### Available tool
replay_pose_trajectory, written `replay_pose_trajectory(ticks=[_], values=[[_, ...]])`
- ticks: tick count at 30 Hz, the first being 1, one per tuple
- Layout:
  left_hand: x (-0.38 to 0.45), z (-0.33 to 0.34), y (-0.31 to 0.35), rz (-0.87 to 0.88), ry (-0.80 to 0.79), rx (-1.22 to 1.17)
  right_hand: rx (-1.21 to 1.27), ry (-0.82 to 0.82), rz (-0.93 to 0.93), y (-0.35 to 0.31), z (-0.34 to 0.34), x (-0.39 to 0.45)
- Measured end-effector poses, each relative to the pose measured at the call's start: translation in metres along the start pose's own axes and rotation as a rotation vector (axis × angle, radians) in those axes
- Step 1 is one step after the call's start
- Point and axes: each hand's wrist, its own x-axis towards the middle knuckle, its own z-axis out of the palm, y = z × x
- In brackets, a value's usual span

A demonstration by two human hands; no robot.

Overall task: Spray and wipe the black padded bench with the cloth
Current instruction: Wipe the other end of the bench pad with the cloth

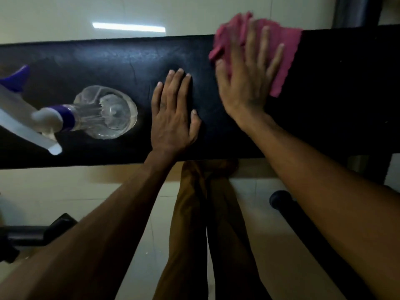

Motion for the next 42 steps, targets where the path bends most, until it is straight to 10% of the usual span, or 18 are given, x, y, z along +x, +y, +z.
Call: replay_pose_trajectory(ticks=[5,14,21,27,36,42], values=[[-0.002,0.001,-0.002,0.006,-0.014,-0.014,-0.035,-0.129,-0.485,0.046,-0.005,-0.051],[0.001,-0.007,0.002,-0.014,-0.037,-0.030,0.024,-0.040,0.381,0.049,-0.026,-0.018],[-0.006,-0.006,-0.003,-0.007,-0.036,-0.068,-0.105,-0.334,-0.453,0.079,-0.036,-0.021],[-0.004,-0.006,-0.001,-0.010,-0.044,-0.071,0.124,-0.194,0.492,0.110,-0.051,0.014],[-0.005,-0.002,-0.003,0.005,-0.020,-0.071,0.007,-0.309,-0.224,0.084,-0.038,-0.012],[-0.006,-0.003,-0.001,-0.008,-0.024,-0.071,0.116,-0.179,0.474,0.118,-0.047,0.015]])
